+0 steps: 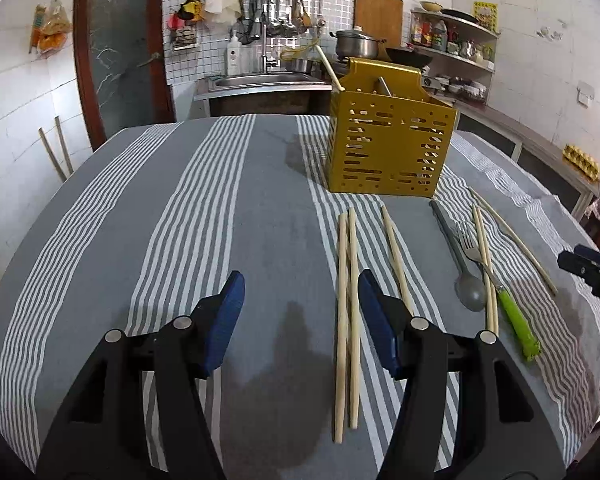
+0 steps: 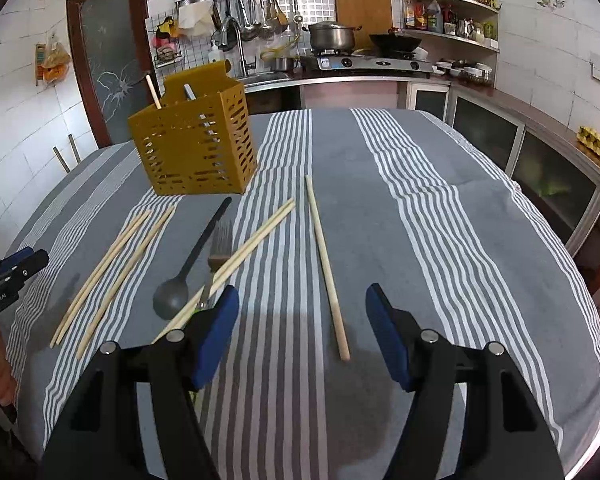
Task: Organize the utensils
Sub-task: 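Move both open tools back toward the loose chopsticks on the cloth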
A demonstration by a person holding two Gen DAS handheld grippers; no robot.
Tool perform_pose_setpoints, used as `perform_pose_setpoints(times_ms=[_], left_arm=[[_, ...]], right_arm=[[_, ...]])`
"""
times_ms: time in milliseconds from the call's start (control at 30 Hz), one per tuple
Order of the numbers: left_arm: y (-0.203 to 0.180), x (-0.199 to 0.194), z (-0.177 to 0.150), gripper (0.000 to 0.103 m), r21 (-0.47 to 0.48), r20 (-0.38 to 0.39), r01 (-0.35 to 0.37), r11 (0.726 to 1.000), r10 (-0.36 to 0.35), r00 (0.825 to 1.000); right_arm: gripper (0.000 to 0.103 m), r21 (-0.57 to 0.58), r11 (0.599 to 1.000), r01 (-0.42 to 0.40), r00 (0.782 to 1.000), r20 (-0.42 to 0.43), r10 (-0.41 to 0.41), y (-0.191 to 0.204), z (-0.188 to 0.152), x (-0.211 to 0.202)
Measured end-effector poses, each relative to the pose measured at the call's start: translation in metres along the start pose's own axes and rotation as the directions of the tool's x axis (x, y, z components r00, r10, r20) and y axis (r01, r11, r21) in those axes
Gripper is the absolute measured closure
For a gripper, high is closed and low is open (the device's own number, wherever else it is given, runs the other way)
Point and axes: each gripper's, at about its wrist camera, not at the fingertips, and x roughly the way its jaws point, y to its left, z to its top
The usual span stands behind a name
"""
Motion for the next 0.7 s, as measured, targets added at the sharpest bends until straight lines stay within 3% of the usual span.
perform_pose_setpoints(times_ms=[100, 333, 700], left_arm=[[-0.001, 0.012, 0.006, 0.045, 0.007, -0.026, 0.013, 1.0, -0.013, 1.0], [-0.01, 0.045, 0.021, 0.045, 0.06, -0.075, 0.022, 0.998, -0.017, 0.997], [-0.007, 0.081, 0.035, 0.045, 0.068, -0.132, 0.031, 0.997, -0.021, 0.991]], right_arm=[[0.038, 0.014, 1.0, -0.027, 0.999, -0.038, 0.028, 0.003, 0.007, 0.014], [0.039, -0.004, 1.0, 0.003, 0.997, -0.072, -0.003, 0.015, 0.022, 0.042], [0.049, 0.016, 1.0, 0.022, 0.989, -0.146, -0.019, 0.02, 0.04, 0.088]])
